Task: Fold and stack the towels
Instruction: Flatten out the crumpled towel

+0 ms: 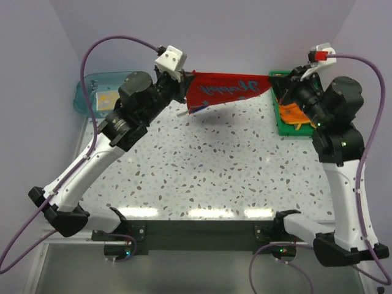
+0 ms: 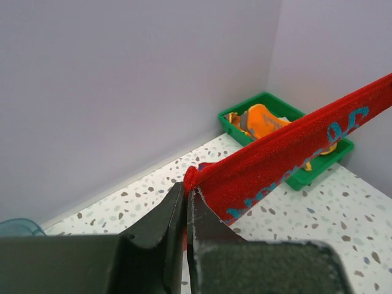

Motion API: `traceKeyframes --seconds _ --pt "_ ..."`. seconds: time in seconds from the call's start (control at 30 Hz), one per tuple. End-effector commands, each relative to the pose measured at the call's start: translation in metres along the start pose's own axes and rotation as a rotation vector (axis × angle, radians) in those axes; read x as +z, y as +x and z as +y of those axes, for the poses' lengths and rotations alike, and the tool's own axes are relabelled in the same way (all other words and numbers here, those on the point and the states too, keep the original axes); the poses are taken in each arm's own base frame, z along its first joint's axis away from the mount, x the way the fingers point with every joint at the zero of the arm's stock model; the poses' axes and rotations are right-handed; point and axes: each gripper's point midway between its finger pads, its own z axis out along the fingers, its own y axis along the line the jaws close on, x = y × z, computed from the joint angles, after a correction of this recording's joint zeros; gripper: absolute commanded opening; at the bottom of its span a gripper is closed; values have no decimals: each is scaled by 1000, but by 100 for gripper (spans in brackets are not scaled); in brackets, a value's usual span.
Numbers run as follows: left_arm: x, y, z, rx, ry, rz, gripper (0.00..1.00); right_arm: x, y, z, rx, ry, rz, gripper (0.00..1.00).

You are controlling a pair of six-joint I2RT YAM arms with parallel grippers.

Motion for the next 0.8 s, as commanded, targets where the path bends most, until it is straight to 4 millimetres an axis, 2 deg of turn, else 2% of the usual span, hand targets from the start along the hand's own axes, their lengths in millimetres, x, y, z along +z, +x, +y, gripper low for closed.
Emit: traceKeyframes --seconds 0.0,0.07,0.17,0.27,0.3,0.37,0.47,0.5,0.53,0.6,0.63,0.67,0.7,0.73,0.77 --pt "-37 -23 20 -50 -80 -60 0 -36 -10 -2 -75 32 -23 0" --pt "-55 -36 18 -66 -60 -80 0 -47 -14 4 -82 19 -25 0" --pt "-72 -53 17 -96 -38 -110 0 -62 -32 12 -89 8 -65 0" --pt "-73 -66 19 -116 -51 -115 0 -64 -48 14 -81 10 -102 0" --pt "-71 -63 20 -119 -60 -91 0 -65 -57 15 -81 15 -122 0" --pt "-58 -63 28 -113 -114 -75 0 -51 -58 8 -68 37 -115 0" --pt "-30 -36 43 -90 -217 1 0 -20 -53 -5 -39 63 -100 0" --pt "-23 -30 53 -99 -242 22 0 -9 -46 -10 -27 71 -84 0" --pt "-5 -8 57 -99 -249 73 0 12 -31 -19 -14 82 -42 0" --pt "14 13 71 -137 -262 105 0 36 -12 -30 2 98 -2 0" --pt "31 41 88 -148 -270 155 0 50 1 -37 7 106 24 0" --pt "40 55 96 -151 -281 175 0 72 18 -45 14 112 53 0" --pt "51 64 103 -152 -291 173 0 86 36 -55 21 133 88 0" --pt "69 95 114 -152 -296 223 0 97 48 -60 26 141 105 0" --pt "81 103 120 -153 -292 218 0 121 72 -70 36 145 145 0"
